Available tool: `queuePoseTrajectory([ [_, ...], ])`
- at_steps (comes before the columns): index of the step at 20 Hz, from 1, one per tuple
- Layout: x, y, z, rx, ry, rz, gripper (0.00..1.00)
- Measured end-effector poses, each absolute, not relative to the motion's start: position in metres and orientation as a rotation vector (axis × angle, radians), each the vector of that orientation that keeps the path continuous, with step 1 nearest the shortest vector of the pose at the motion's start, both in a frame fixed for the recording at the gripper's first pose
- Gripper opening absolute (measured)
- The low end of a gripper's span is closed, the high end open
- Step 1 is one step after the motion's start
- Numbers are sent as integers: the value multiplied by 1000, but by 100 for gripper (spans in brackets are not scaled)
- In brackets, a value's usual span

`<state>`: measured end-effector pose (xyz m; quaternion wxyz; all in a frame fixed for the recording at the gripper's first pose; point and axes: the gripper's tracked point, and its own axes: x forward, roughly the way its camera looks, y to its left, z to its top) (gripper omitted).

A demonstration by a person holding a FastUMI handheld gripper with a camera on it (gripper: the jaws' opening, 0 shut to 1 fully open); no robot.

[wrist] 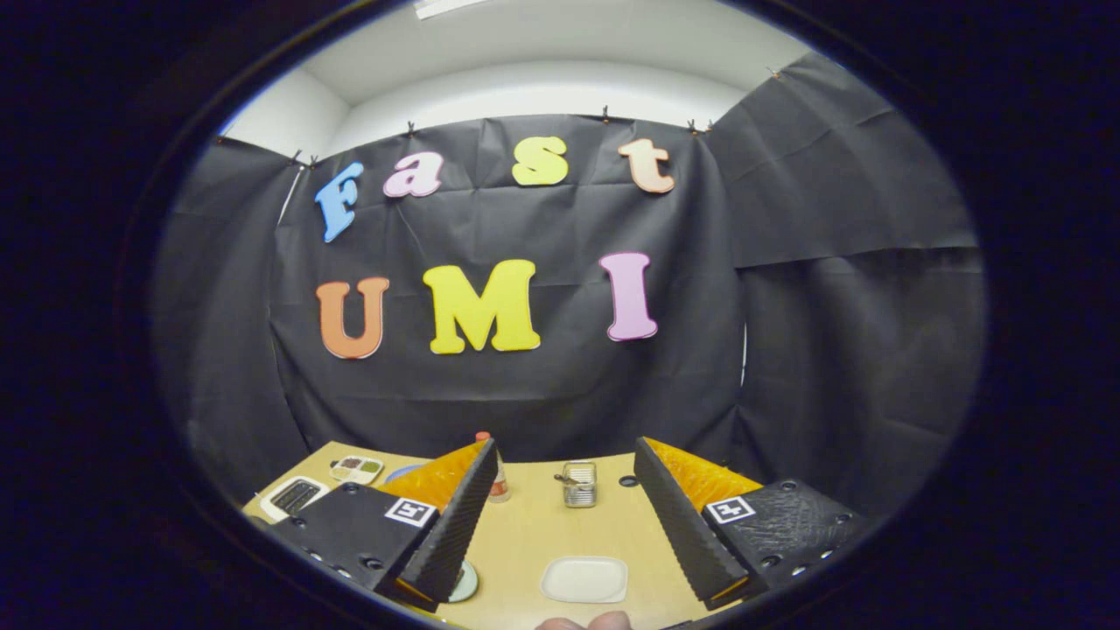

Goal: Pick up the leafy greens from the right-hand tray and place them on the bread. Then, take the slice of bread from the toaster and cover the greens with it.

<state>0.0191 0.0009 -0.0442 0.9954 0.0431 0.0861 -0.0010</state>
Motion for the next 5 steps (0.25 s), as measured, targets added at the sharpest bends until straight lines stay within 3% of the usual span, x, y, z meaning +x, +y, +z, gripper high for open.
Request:
queuePoseTrajectory([
  [5,15,-13,-25,44,132,-27,96],
])
